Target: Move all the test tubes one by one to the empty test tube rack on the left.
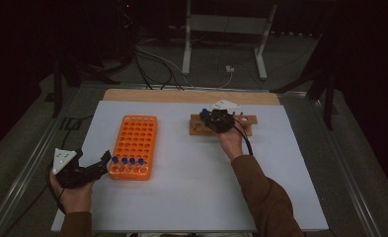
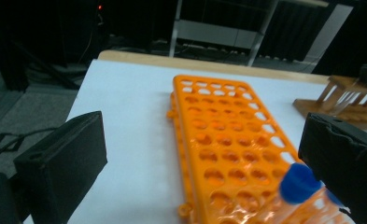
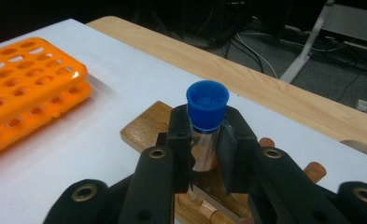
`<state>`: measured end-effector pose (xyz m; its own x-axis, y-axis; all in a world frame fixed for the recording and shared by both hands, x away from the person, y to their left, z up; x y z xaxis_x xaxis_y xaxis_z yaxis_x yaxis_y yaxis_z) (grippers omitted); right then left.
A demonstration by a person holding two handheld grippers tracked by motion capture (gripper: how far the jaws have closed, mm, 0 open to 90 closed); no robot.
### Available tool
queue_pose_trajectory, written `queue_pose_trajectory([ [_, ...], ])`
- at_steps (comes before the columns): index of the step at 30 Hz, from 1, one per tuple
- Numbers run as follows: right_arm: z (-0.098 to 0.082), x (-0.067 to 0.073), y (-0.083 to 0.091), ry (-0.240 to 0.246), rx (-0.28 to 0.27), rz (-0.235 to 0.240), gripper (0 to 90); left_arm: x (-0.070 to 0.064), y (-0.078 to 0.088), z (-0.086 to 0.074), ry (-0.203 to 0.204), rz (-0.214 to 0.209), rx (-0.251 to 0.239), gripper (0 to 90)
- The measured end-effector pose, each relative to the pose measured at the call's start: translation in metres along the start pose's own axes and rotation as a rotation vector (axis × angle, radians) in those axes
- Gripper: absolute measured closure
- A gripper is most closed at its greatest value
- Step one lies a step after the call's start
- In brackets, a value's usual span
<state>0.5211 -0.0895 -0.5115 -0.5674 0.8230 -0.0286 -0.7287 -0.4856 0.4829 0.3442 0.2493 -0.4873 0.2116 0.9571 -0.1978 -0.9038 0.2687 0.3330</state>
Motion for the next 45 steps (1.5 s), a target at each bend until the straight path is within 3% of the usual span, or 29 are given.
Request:
queue_pose_trajectory([
  [11,0.026,-0.009,0.027,-0.035,-0.088,0.025,76.9,-0.033,0.004,0.025,-0.045,-0.071,-0.033,1.8],
  [18,0.044,-0.015,0.052,-0.031,-0.141,0.025,76.9,-0.067,0.001,0.036,-0.067,-0.168,-0.032,2.2],
  [30,0.036,-0.019,0.081,0.035,-0.086,0.031,76.9,-0.129,-0.015,0.044,-0.091,-0.300,-0.017,2.3],
  [36,0.027,-0.011,0.090,0.049,-0.053,0.055,76.9,-0.156,-0.022,0.042,-0.118,-0.340,0.000,2.3],
  [45,0.013,0.010,0.099,0.074,-0.025,0.124,76.8,-0.182,-0.032,0.029,-0.156,-0.372,0.035,3.9],
])
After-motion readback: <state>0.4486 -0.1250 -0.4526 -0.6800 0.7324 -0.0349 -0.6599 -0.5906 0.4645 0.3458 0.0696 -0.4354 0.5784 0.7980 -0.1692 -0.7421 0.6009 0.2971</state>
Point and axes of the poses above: each handheld gripper's, and its own axes: y roughly backward along the jaws, z roughly out of its top, x roughly to its left, the point moved 10 cm from there along -y, roughly forward along the jaws, and after that the axes turned 3 degrees about -z, right-handed, at the moved point
